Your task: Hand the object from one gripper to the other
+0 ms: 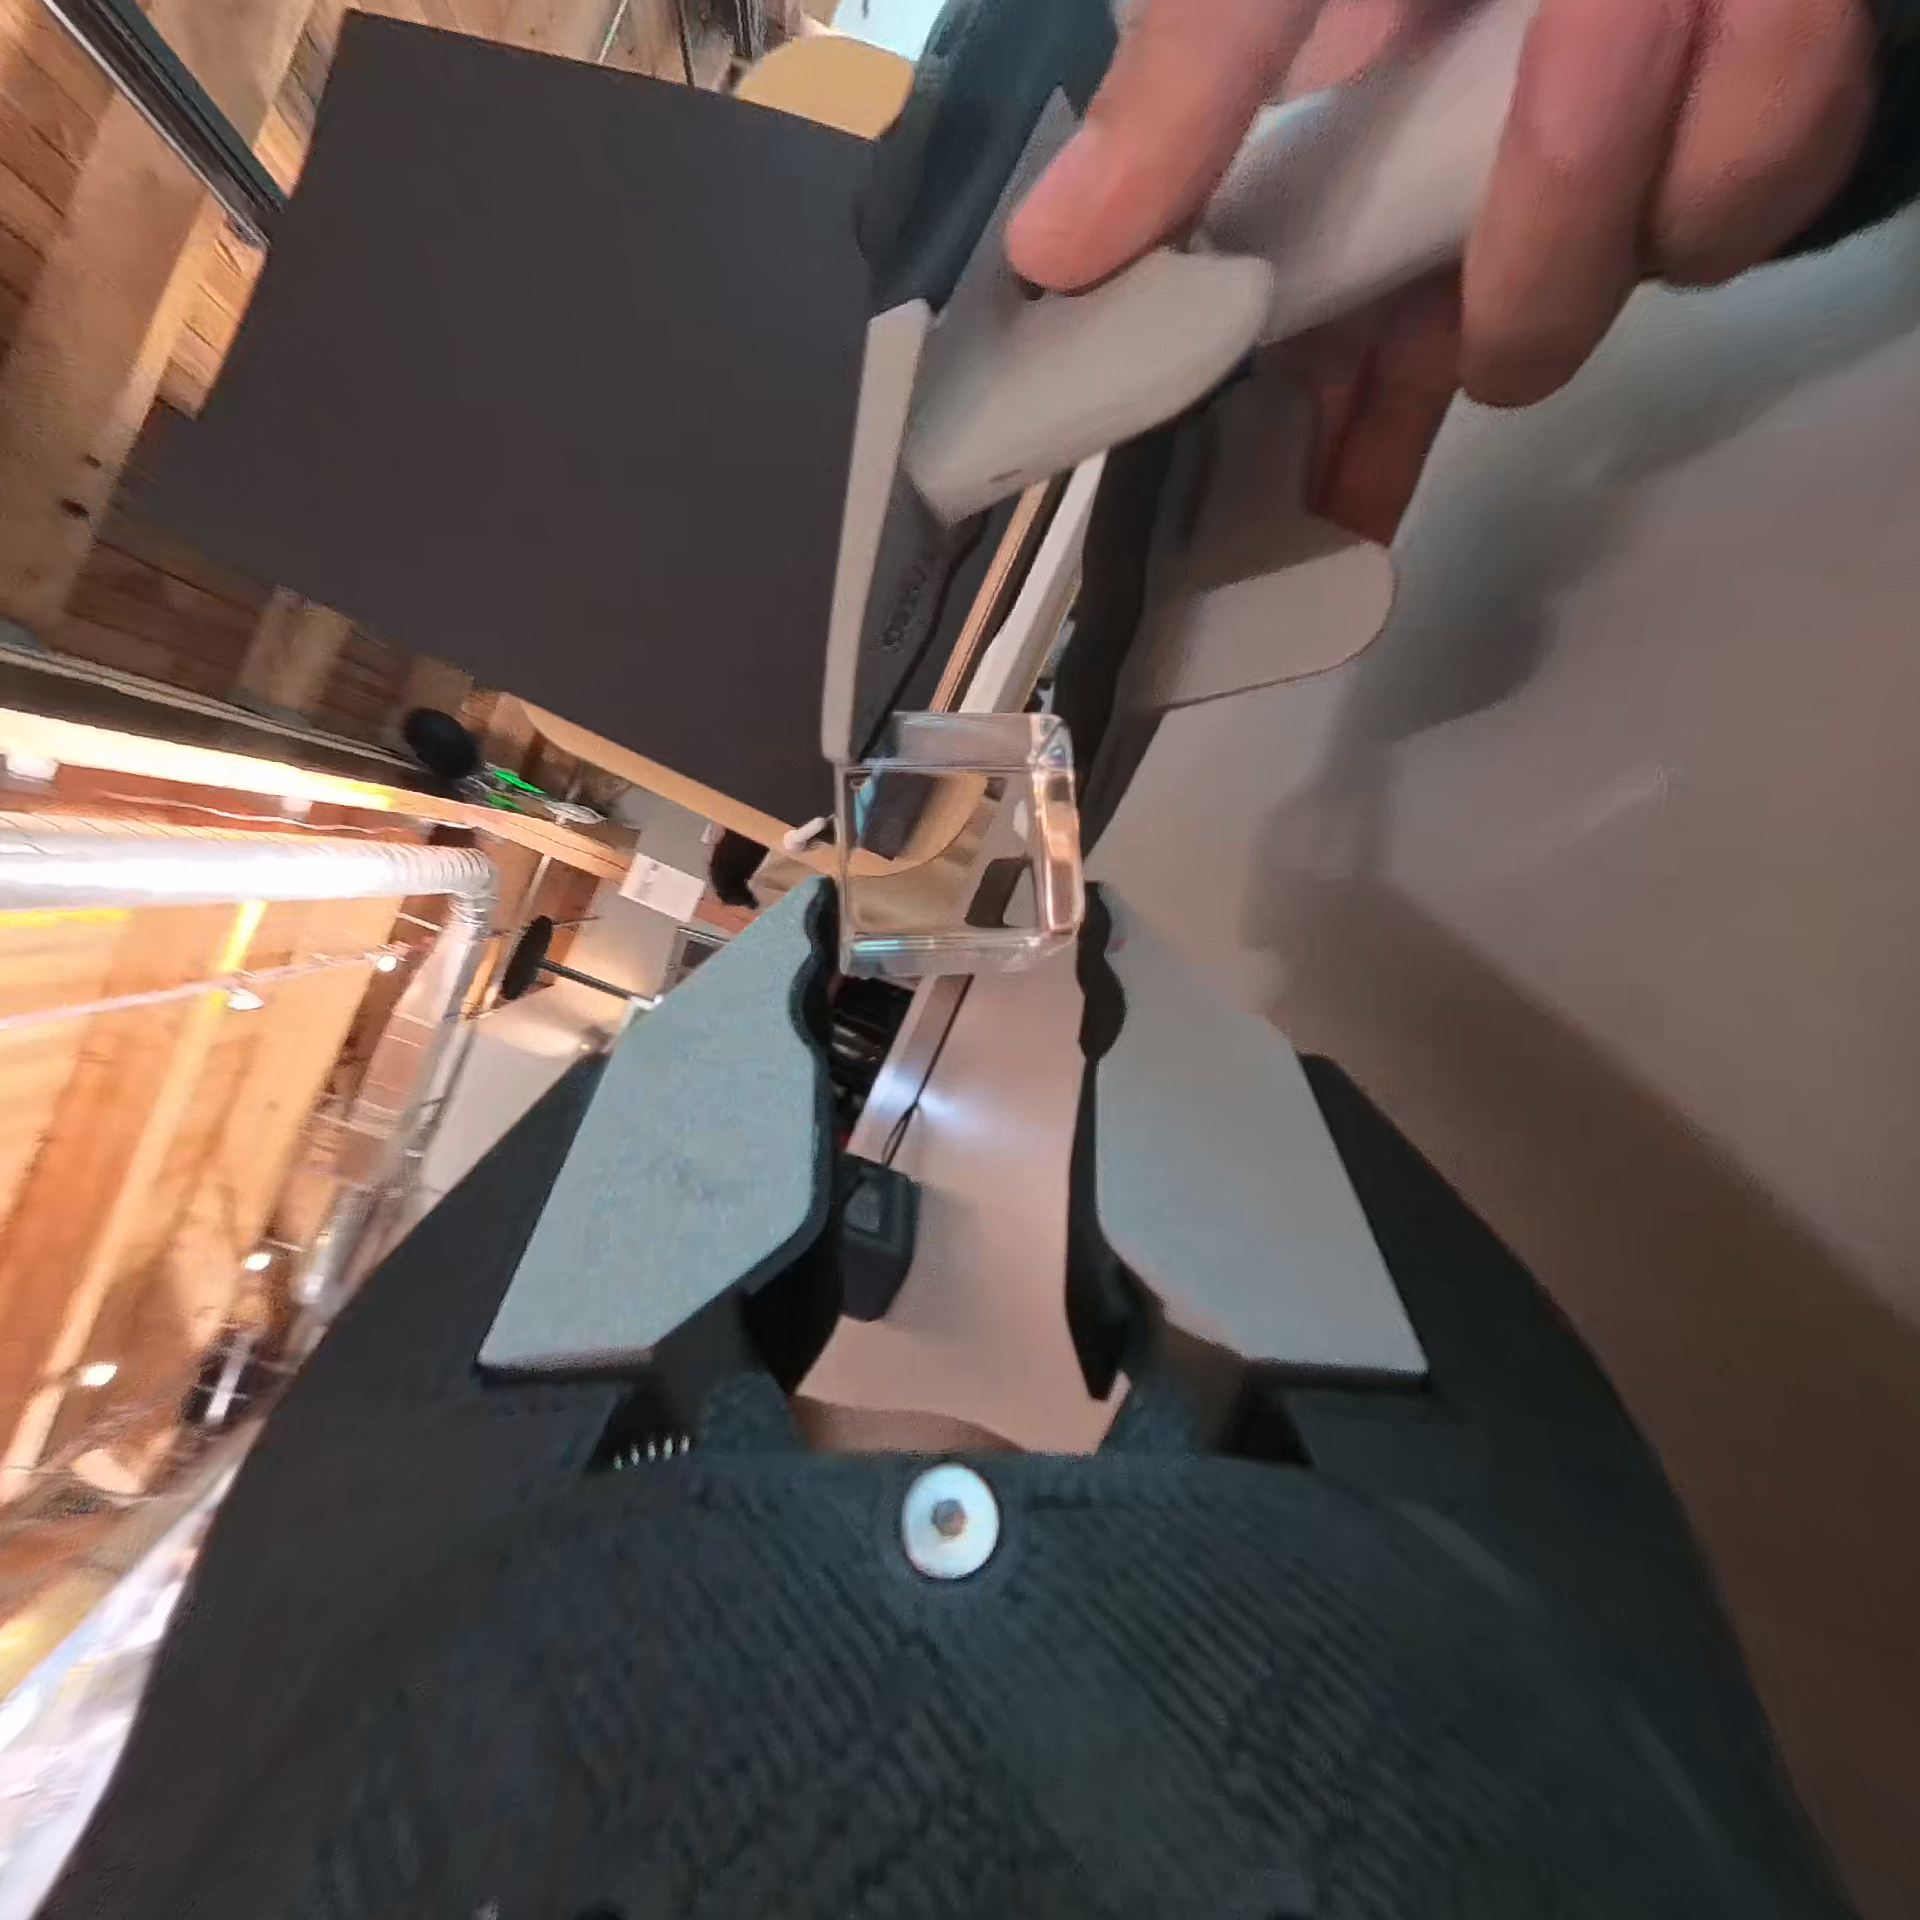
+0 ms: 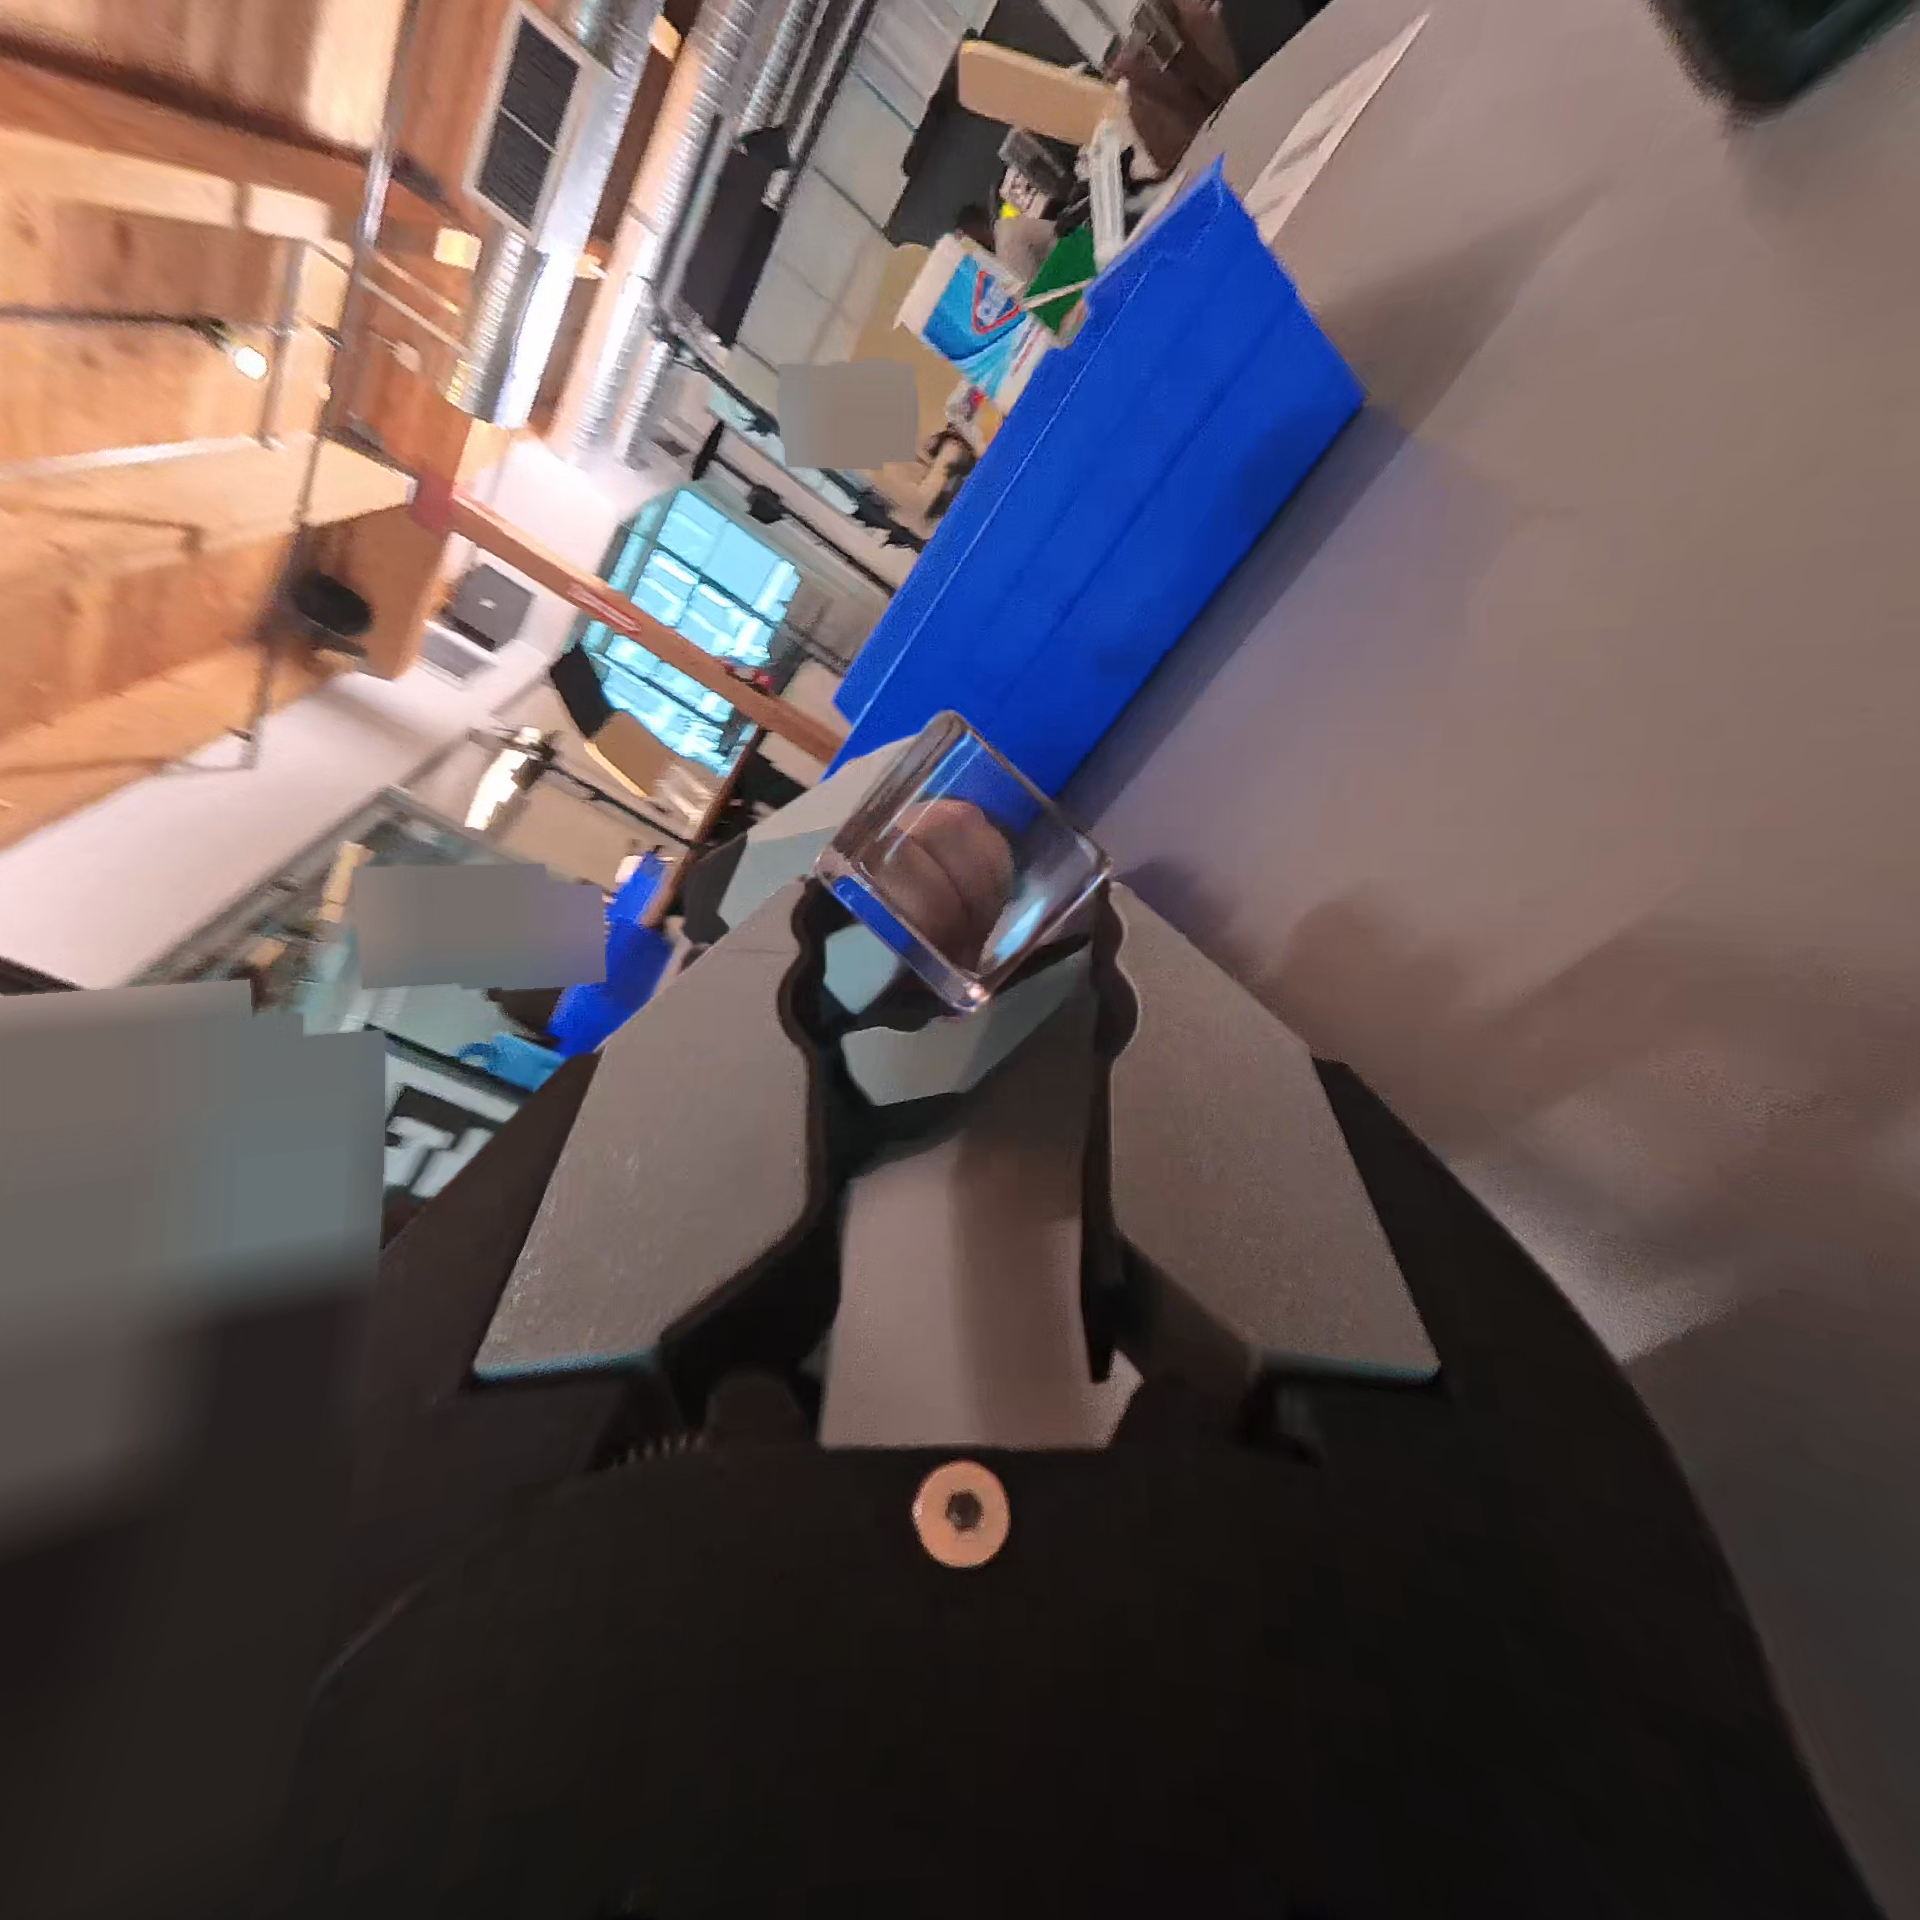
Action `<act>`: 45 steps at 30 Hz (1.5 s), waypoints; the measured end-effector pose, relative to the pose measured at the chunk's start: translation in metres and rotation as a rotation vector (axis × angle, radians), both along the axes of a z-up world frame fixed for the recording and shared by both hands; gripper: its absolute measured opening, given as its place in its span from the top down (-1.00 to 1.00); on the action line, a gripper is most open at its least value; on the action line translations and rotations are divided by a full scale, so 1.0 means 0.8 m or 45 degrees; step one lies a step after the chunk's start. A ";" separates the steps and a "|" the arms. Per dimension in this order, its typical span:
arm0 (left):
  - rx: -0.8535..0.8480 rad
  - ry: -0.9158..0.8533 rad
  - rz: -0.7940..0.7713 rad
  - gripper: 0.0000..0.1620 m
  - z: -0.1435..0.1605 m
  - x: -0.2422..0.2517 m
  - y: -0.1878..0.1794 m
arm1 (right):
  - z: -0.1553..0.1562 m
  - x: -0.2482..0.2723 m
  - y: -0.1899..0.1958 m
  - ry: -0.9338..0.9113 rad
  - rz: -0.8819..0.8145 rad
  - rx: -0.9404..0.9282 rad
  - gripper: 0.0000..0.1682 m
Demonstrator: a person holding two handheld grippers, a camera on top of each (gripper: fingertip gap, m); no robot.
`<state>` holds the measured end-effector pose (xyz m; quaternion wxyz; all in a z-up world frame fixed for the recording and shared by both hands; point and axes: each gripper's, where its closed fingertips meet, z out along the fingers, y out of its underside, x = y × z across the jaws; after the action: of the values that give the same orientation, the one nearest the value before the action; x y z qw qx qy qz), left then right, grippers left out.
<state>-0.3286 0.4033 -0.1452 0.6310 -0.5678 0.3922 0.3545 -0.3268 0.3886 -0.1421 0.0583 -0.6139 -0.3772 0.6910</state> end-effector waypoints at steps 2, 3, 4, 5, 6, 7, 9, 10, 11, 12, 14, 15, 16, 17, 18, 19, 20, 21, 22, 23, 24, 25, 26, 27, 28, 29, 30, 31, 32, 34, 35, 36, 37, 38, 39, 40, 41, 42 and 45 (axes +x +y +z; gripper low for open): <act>-0.028 -0.123 -0.039 0.46 0.003 -0.001 -0.002 | 0.010 0.004 0.011 0.035 -0.065 0.135 0.43; -0.066 -0.217 -0.084 0.46 0.004 0.001 -0.003 | 0.019 0.007 0.017 0.076 -0.102 0.193 0.41; -0.111 -0.310 -0.141 0.45 0.004 0.004 -0.005 | 0.031 0.011 0.021 0.129 -0.135 0.239 0.39; -0.145 -0.391 -0.182 0.45 0.005 0.005 -0.007 | 0.041 0.015 0.024 0.175 -0.153 0.273 0.37; -0.176 -0.462 -0.215 0.45 0.005 0.005 -0.009 | 0.048 0.018 0.023 0.212 -0.151 0.296 0.35; -0.215 -0.532 -0.248 0.45 0.005 0.006 -0.010 | 0.055 0.021 0.020 0.245 -0.136 0.310 0.34; -0.292 -0.673 -0.308 0.45 0.004 0.007 -0.013 | 0.065 0.024 0.011 0.300 -0.088 0.349 0.31; -0.333 -0.738 -0.343 0.46 0.003 0.009 -0.015 | 0.067 0.026 0.005 0.319 -0.061 0.393 0.30; -0.371 -0.807 -0.385 0.46 0.004 0.012 -0.017 | 0.069 0.028 -0.003 0.331 -0.028 0.455 0.28; -0.428 -0.882 -0.441 0.47 0.004 0.017 -0.021 | 0.068 0.031 -0.012 0.332 0.016 0.529 0.27; -0.537 -1.013 -0.543 0.48 0.006 0.027 -0.030 | 0.063 0.038 -0.029 0.320 0.112 0.682 0.26; -0.605 -1.074 -0.624 0.63 0.007 0.034 -0.037 | 0.061 0.043 -0.036 0.323 0.150 0.749 0.26; -0.638 -1.121 -0.692 0.77 0.012 0.039 -0.044 | 0.059 0.047 -0.042 0.328 0.179 0.802 0.27; -0.590 -1.166 -0.702 0.91 0.022 0.031 -0.044 | 0.055 0.048 -0.045 0.323 0.190 0.834 0.30; -0.585 -1.228 -0.649 1.00 0.022 0.018 -0.037 | 0.049 0.045 -0.041 0.305 0.172 0.846 0.44; -0.620 -1.231 -0.515 1.00 0.006 -0.001 -0.024 | 0.036 0.039 -0.032 0.252 0.148 0.848 0.71; -0.605 -1.188 -0.431 1.00 -0.001 -0.014 -0.017 | 0.024 0.035 -0.028 0.204 0.162 0.825 0.77; -0.559 -1.195 -0.418 1.00 0.004 -0.021 -0.016 | 0.016 0.032 -0.026 0.165 0.177 0.786 0.65; -0.535 -1.202 -0.389 1.00 0.007 -0.026 -0.015 | 0.008 0.028 -0.024 0.119 0.177 0.767 0.54; -0.513 -1.168 -0.368 1.00 0.007 -0.028 -0.015 | -0.002 0.027 -0.024 0.068 0.186 0.790 0.49; -0.496 -1.129 -0.354 1.00 0.007 -0.027 -0.015 | -0.008 0.027 -0.028 0.041 0.209 0.830 0.42; -0.486 -1.095 -0.333 1.00 0.005 -0.027 -0.014 | -0.012 0.028 -0.037 0.030 0.248 0.865 0.39; -0.491 -1.059 -0.301 1.00 -0.002 -0.026 -0.011 | -0.017 0.030 -0.045 0.022 0.286 0.907 0.39; -0.508 -1.026 -0.268 1.00 -0.008 -0.026 -0.008 | -0.022 0.027 -0.046 0.006 0.280 0.964 0.40; -0.508 -1.005 -0.251 1.00 -0.010 -0.026 -0.006 | -0.029 0.021 -0.041 -0.020 0.237 1.029 0.44; -0.493 -0.990 -0.239 1.00 -0.010 -0.026 -0.006 | -0.033 0.015 -0.034 -0.038 0.182 1.087 0.49; -0.477 -0.974 -0.230 1.00 -0.010 -0.028 -0.005 | -0.033 0.008 -0.029 -0.032 0.131 1.113 0.50; -0.470 -0.962 -0.225 1.00 -0.010 -0.028 -0.005 | -0.036 0.004 -0.023 -0.046 0.093 1.145 0.52; -0.468 -0.956 -0.221 1.00 -0.010 -0.028 -0.005 | -0.039 0.002 -0.012 -0.074 0.036 1.202 0.52; -0.459 -0.953 -0.199 1.00 -0.011 -0.031 -0.004 | -0.034 0.004 -0.001 -0.073 -0.018 1.278 0.52; -0.459 -0.948 -0.199 1.00 -0.011 -0.031 -0.004 | -0.026 0.008 -0.003 -0.047 -0.015 1.259 0.51; -0.459 -0.941 -0.201 1.00 -0.011 -0.030 -0.004 | -0.017 0.013 -0.008 -0.011 0.006 1.221 0.48; -0.454 -0.933 -0.194 1.00 -0.012 -0.030 -0.004 | -0.009 0.020 -0.018 0.024 0.057 1.170 0.40; -0.452 -0.921 -0.186 1.00 -0.013 -0.030 -0.003 | -0.005 0.031 -0.031 0.036 0.130 1.125 0.35; -0.452 -0.908 -0.178 1.00 -0.014 -0.031 -0.003 | -0.006 0.044 -0.039 0.016 0.172 1.111 0.32; -0.452 -0.896 -0.172 1.00 -0.015 -0.030 -0.002 | -0.008 0.055 -0.042 -0.018 0.163 1.121 0.22; -0.451 -0.886 -0.169 1.00 -0.016 -0.030 -0.002 | -0.011 0.067 -0.049 -0.035 0.159 1.130 0.17; -0.449 -0.874 -0.163 1.00 -0.016 -0.030 -0.002 | -0.015 0.078 -0.055 -0.055 0.142 1.133 0.17; -0.457 -0.833 -0.150 1.00 -0.020 -0.028 -0.002 | -0.033 0.108 -0.071 -0.153 0.060 1.131 0.12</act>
<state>-0.3509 0.4018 -0.1612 0.6327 -0.7289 0.2578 0.0433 -0.2402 0.3316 -0.1685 0.2785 -0.5597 -0.6539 0.4261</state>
